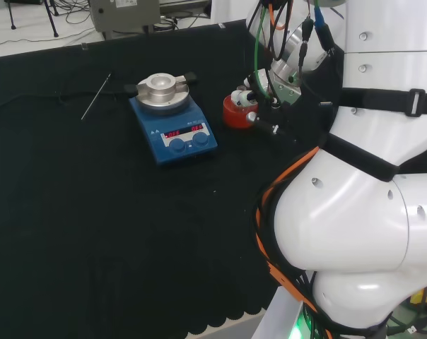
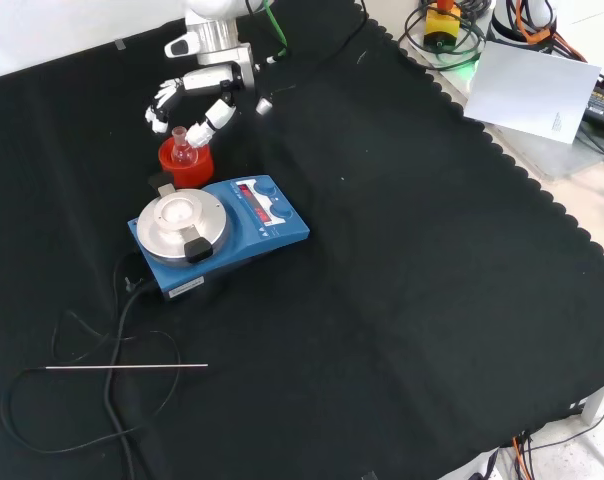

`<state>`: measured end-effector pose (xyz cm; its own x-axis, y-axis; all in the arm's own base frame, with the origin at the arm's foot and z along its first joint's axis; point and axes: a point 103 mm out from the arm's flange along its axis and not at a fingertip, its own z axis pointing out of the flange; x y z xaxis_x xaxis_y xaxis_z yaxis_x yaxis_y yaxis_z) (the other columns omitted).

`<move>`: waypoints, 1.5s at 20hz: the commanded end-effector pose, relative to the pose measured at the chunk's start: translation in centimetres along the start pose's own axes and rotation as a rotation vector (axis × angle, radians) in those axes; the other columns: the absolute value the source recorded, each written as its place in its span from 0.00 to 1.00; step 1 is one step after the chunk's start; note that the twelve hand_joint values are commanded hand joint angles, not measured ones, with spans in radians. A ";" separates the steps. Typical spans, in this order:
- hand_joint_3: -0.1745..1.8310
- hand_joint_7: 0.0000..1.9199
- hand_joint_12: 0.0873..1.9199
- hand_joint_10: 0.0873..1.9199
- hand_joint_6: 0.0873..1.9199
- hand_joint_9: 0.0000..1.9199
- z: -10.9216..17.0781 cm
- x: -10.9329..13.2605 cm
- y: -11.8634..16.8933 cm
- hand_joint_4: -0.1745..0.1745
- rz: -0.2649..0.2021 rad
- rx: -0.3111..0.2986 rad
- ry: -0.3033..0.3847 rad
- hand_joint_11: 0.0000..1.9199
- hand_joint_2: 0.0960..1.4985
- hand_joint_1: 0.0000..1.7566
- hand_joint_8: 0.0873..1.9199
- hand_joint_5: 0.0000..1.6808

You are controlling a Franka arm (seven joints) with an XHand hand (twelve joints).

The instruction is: Pick up the round-bottom flask.

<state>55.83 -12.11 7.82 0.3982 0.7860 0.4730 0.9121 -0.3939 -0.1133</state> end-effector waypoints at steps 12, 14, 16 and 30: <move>0.00 0.15 0.69 0.30 0.37 0.23 0.4 -0.1 0.0 0.40 0.001 -0.008 -0.005 0.02 0.67 0.54 0.28 0.39; 0.00 0.15 0.69 0.30 0.37 0.23 0.5 -0.1 -0.1 0.40 0.000 -0.011 -0.005 0.02 0.67 0.55 0.28 0.38; 0.00 0.16 0.69 0.30 0.37 0.23 0.6 0.0 -0.1 0.39 -0.001 -0.013 -0.006 0.03 0.67 0.55 0.28 0.38; 0.00 0.18 0.69 0.30 0.41 0.24 0.6 0.6 0.1 0.41 0.002 -0.033 -0.010 0.04 0.70 0.55 0.29 0.46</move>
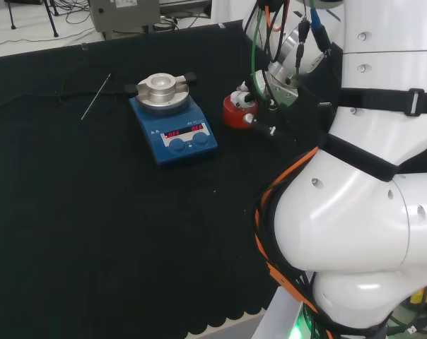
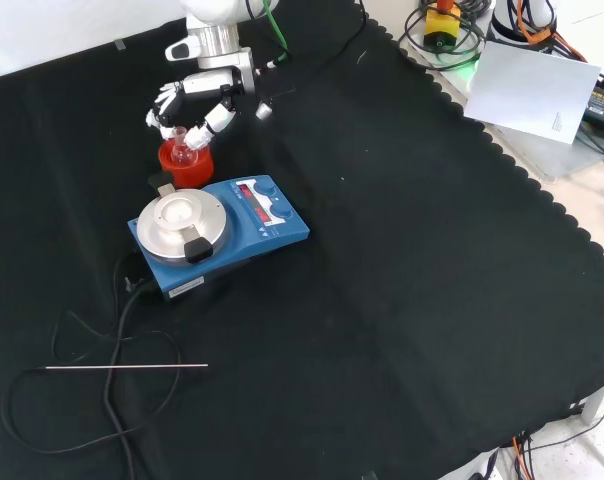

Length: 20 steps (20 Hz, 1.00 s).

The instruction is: Pick up the round-bottom flask.

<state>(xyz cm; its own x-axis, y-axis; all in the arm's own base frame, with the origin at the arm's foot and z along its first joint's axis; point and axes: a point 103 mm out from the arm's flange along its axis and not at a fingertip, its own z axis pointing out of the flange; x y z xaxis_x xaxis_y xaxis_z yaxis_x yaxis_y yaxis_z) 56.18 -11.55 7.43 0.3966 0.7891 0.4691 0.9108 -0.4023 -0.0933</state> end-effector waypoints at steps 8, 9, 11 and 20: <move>0.03 0.22 0.68 0.29 0.49 0.28 -0.2 0.5 0.2 0.86 0.015 -0.058 -0.028 0.08 0.76 0.59 0.29 0.60; 0.01 0.23 0.68 0.29 0.49 0.29 -0.3 0.5 0.2 0.84 0.016 -0.062 -0.030 0.09 0.76 0.60 0.29 0.60; 0.00 0.24 0.67 0.28 0.49 0.30 -0.5 0.6 0.3 0.81 0.015 -0.064 -0.030 0.10 0.77 0.60 0.28 0.61; 0.00 0.26 0.66 0.27 0.48 0.33 -3.6 1.9 -0.5 0.78 0.029 -0.018 -0.042 0.12 0.77 0.61 0.28 0.62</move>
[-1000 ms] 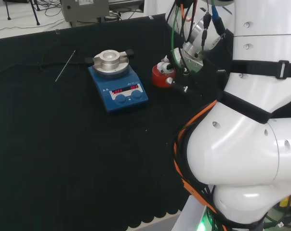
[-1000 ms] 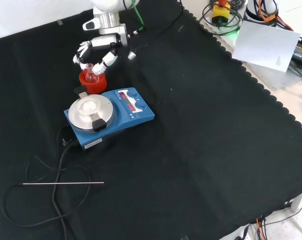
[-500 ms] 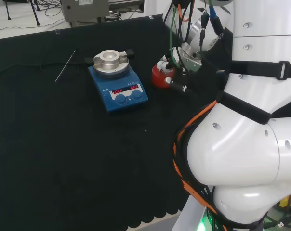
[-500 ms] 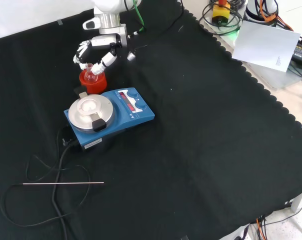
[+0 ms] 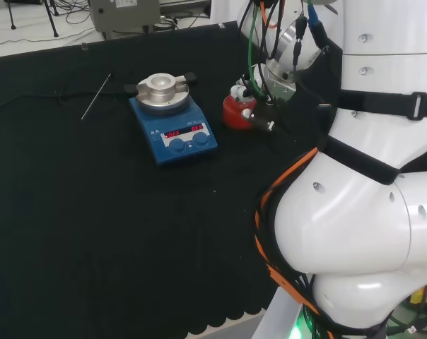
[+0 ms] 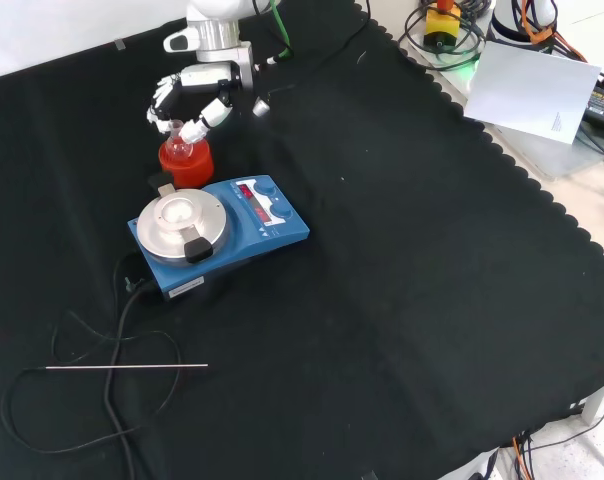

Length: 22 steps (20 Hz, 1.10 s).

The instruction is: Pick up the round-bottom flask.

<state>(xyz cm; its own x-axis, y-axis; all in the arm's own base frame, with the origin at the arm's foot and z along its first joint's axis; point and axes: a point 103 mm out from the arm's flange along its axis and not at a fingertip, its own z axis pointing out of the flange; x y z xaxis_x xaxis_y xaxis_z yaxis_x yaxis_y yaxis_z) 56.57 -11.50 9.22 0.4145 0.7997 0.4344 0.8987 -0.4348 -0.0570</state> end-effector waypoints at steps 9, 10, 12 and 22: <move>0.00 0.26 0.66 0.27 0.47 0.33 -6.2 2.5 -2.3 0.77 0.026 0.036 -0.041 0.13 0.76 0.61 0.28 0.62; 0.00 0.26 0.66 0.27 0.47 0.33 -6.5 2.7 -2.5 0.77 0.024 0.036 -0.044 0.13 0.76 0.61 0.27 0.63; 0.00 0.26 0.66 0.27 0.46 0.33 -7.1 3.0 -2.8 0.78 0.020 0.037 -0.050 0.13 0.76 0.61 0.27 0.63; 0.00 0.26 0.66 0.26 0.46 0.33 -8.1 4.1 -3.6 0.79 -0.019 0.073 -0.075 0.13 0.76 0.61 0.27 0.63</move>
<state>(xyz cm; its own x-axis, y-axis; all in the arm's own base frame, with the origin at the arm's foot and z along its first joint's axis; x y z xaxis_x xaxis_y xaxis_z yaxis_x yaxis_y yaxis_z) 54.02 -10.43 18.09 0.4149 0.8323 0.3675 0.9077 -0.4067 -0.1037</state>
